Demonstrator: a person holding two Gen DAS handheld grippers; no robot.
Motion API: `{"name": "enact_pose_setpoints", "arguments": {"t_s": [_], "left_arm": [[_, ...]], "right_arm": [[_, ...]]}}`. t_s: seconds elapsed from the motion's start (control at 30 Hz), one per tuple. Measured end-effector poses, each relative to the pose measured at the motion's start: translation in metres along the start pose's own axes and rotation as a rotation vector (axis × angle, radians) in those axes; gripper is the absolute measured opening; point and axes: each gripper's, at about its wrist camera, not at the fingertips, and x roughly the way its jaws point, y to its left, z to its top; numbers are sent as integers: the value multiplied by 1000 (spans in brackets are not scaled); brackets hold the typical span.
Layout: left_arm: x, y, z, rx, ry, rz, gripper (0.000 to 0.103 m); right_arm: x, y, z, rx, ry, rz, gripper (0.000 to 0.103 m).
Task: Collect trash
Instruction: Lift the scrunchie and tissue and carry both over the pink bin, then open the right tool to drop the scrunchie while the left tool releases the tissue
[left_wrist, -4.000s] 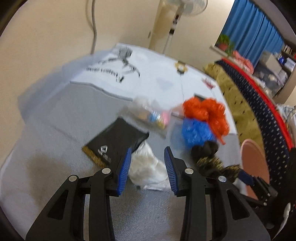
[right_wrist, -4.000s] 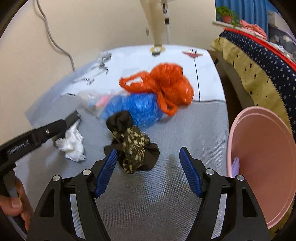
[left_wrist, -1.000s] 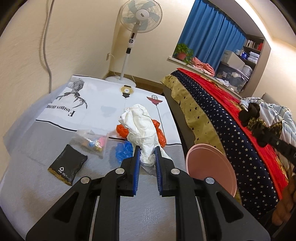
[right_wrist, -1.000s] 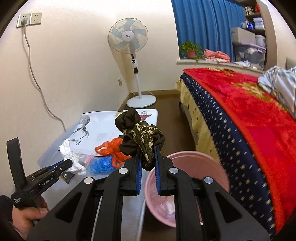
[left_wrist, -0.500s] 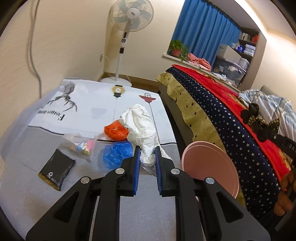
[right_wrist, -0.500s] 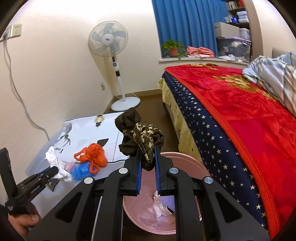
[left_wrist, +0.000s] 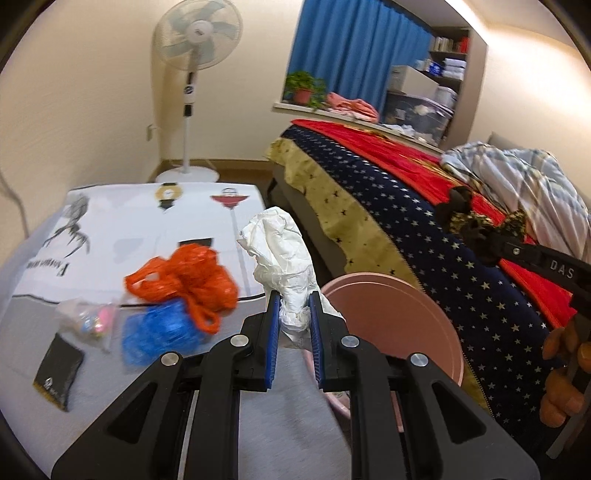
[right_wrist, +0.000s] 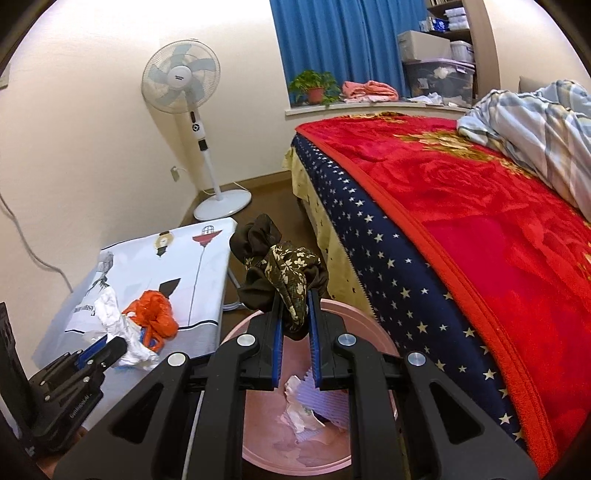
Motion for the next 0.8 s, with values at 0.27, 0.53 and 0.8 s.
{"name": "enact_pose_setpoints", "arguments": {"t_s": [0.27,0.53,0.8], "left_arm": [[22,-26,-3,40,25,-55,15],[39,-37,-6,47,54,-94,15],[46,-44,-10,51,73,-114,15]], "right_arm": [[8,-12,-1,32,27,-38,13],[11,-21,-3,43,37,-58,13],[13,-23,-1,52,41,-65,14]]}}
